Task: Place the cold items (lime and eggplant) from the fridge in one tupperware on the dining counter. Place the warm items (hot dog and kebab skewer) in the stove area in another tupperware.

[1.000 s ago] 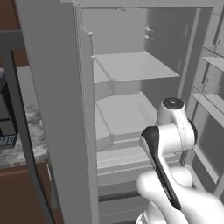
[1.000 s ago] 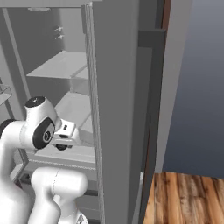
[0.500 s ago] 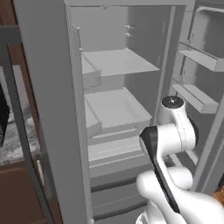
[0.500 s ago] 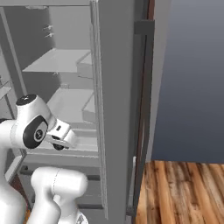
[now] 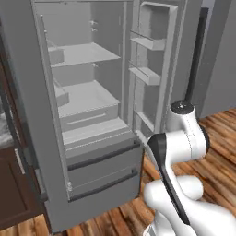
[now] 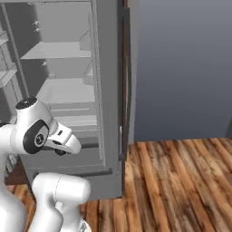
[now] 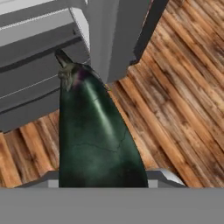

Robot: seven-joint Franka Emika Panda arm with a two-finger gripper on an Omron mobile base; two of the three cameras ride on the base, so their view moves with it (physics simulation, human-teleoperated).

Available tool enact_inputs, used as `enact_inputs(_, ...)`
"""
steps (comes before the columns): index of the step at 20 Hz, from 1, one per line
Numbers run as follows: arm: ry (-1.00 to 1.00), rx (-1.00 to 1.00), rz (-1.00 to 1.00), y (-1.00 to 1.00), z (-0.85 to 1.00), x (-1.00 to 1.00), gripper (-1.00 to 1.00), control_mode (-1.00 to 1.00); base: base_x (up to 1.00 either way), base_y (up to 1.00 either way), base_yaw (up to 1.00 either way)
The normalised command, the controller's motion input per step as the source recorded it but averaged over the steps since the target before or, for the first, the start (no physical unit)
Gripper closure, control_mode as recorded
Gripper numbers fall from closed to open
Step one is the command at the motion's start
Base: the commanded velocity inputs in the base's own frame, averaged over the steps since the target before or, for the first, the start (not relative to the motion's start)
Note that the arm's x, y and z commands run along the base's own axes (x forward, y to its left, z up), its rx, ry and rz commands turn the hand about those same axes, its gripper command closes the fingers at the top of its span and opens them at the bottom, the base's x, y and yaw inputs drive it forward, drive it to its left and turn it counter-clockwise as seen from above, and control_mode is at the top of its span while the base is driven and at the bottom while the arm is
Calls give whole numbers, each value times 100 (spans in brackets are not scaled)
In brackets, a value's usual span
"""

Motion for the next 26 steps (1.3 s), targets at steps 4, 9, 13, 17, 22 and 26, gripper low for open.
enact_inputs(4, 0, 0, 0, 0, 0, 0, 100, 100, -48, -20, -54)
enact_inputs(9, 0, 0, 0, 0, 0, 0, 100, 100, -8, -10, -61)
enact_inputs(13, 0, 0, 0, 0, 0, 0, 100, 100, 0, -10, -64)
enact_inputs(17, 0, 0, 0, 0, 0, 0, 100, 100, 0, -9, -69)
enact_inputs(22, 0, 0, 0, 0, 0, 0, 100, 100, 5, -5, -77)
enact_inputs(26, 0, 0, 0, 0, 0, 0, 100, 100, 50, -2, -73)
